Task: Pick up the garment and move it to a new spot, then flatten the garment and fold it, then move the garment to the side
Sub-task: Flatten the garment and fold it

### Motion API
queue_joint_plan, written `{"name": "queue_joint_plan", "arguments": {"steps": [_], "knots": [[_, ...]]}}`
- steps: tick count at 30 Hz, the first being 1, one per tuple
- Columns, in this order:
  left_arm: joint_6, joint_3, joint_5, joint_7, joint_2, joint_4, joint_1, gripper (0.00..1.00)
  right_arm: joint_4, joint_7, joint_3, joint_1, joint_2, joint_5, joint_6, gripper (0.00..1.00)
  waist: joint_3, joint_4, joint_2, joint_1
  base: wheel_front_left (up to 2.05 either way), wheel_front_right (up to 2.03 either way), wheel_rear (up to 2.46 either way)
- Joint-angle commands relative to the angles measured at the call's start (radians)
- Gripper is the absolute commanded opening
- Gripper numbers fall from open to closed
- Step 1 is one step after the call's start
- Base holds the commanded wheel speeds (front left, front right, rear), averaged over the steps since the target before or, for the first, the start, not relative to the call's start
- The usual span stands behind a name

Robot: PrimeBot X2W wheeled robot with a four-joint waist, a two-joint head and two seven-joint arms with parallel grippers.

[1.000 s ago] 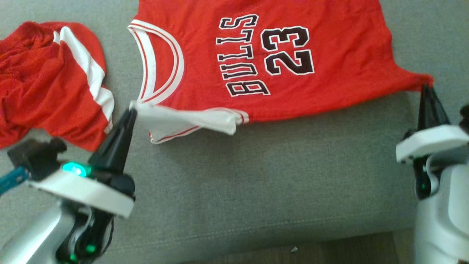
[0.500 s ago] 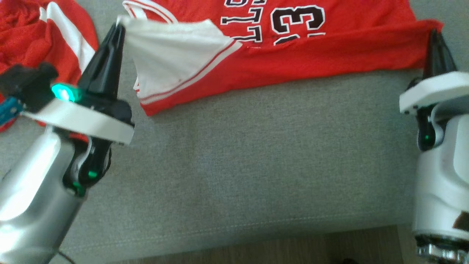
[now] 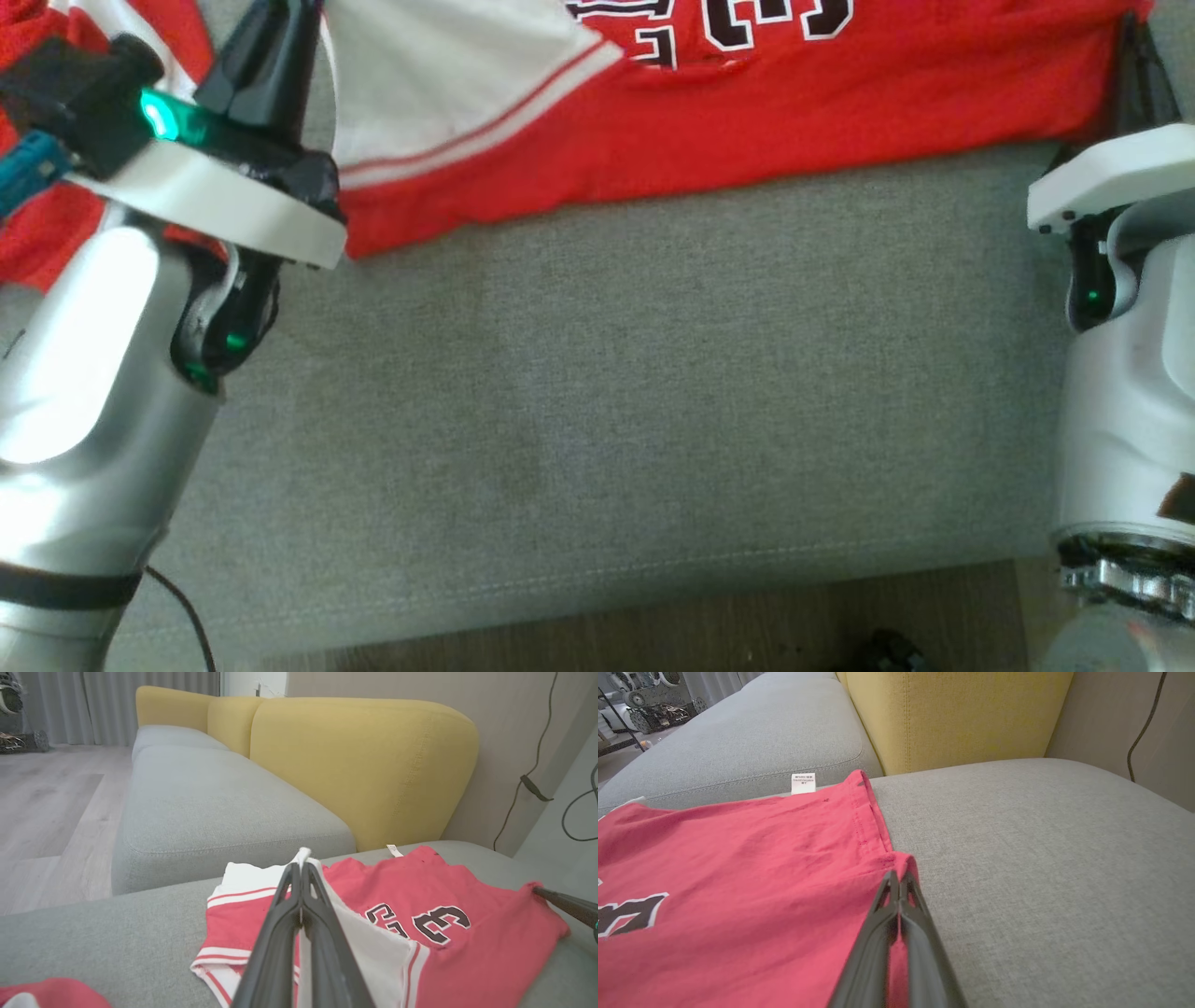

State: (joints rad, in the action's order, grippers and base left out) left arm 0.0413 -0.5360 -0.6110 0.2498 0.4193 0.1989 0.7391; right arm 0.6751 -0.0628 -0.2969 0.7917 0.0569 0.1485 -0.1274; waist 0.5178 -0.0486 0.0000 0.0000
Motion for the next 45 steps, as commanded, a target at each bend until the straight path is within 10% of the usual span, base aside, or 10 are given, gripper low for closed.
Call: {"name": "queue_joint_plan", "arguments": {"steps": [1,3,4,5,7,9,33,34,36,45], "knots": [[0.0,0.063,0.016,0.012,0.022,-0.024,0.025,0.0,-0.016,-0.016,0.017,0.022,-0.006,0.011,-0.003,0.0,0.001,-0.002,0.0,0.0,0.0,0.0,0.0],[0.001,0.079,0.02,0.012,0.009,0.0,0.003,0.0,0.011,-0.031,0.025,0.03,-0.006,0.006,-0.003,0.0,-0.002,-0.006,0.0,0.0,0.0,0.0,0.0],[0.001,0.078,0.02,0.012,0.006,0.022,-0.012,0.0,0.027,-0.042,0.03,0.033,-0.006,0.0,-0.003,0.33,-0.006,-0.007,0.0,0.0,0.0,0.0,0.0],[0.002,0.076,0.022,0.012,0.005,0.04,-0.023,0.0,0.039,-0.058,0.033,0.036,-0.006,-0.001,-0.003,1.0,-0.01,-0.009,0.0,0.0,0.0,0.0,0.0],[-0.007,0.092,0.01,0.012,-0.011,0.062,-0.046,0.0,0.063,-0.09,0.036,0.039,-0.006,-0.001,-0.003,1.0,-0.022,-0.01,0.0,0.0,0.0,0.0,0.0],[-0.022,0.114,0.01,0.012,-0.023,0.069,-0.07,1.0,0.092,-0.112,0.051,0.036,-0.006,-0.004,-0.003,1.0,-0.037,-0.011,0.0,0.0,0.0,0.0,0.0],[-0.061,0.063,0.045,-0.055,-0.026,0.083,-0.331,0.98,0.155,-0.148,0.119,-0.06,-0.007,-0.076,-0.003,1.0,-0.104,-0.04,0.0,0.0,0.0,0.0,0.0],[-0.055,0.056,0.048,-0.059,-0.025,0.092,-0.326,0.47,0.151,-0.146,0.115,-0.061,-0.007,-0.073,-0.003,1.0,-0.102,-0.041,0.0,0.0,0.0,0.0,0.0],[-0.041,0.048,0.043,-0.068,-0.026,0.112,-0.32,0.06,0.147,-0.137,0.109,-0.063,-0.007,-0.075,-0.003,1.0,-0.098,-0.041,0.0,0.0,0.0,0.0,0.0],[-0.006,0.03,0.038,-0.06,-0.026,0.161,-0.302,0.0,0.175,-0.036,0.056,-0.045,-0.006,-0.064,-0.003,1.0,-0.093,-0.024,0.0,0.0,0.0,0.0,0.0]]}}
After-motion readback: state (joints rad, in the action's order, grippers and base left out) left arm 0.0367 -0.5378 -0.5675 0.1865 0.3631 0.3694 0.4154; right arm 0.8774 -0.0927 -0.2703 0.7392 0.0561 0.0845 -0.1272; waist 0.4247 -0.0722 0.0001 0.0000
